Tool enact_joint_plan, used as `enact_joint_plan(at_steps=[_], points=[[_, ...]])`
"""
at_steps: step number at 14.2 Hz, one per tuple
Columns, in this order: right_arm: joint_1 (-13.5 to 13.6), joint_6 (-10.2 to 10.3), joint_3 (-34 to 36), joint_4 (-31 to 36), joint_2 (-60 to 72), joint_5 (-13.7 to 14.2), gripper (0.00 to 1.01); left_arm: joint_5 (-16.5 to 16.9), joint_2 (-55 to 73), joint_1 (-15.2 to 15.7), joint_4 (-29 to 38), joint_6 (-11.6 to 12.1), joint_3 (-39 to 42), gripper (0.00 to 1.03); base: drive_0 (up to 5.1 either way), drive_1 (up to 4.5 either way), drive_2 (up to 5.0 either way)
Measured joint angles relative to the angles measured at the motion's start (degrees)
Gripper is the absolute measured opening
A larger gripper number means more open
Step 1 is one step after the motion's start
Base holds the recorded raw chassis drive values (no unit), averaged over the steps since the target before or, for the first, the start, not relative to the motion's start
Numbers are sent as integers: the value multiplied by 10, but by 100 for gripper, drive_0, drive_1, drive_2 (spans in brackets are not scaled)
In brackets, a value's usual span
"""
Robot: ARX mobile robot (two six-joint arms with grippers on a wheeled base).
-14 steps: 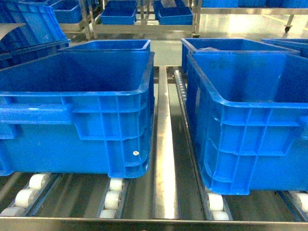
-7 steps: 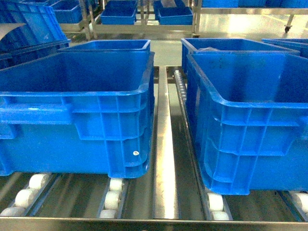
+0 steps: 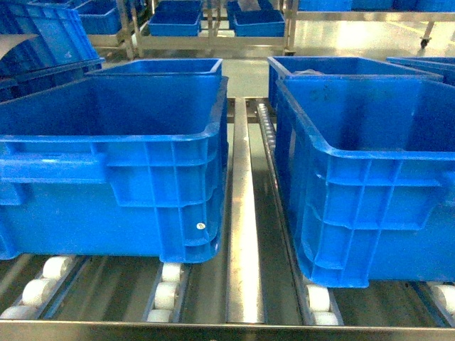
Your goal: Sort blue parts and orange caps into right shelf containers
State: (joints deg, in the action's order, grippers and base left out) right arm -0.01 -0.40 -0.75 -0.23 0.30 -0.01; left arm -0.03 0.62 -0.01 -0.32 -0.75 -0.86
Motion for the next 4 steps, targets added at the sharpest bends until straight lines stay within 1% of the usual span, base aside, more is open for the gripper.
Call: enact_joint_plan(at_steps=[4], points=[[0,0,0,0,0,0,98,0,0,0,0,0,0,98,0,0,0]])
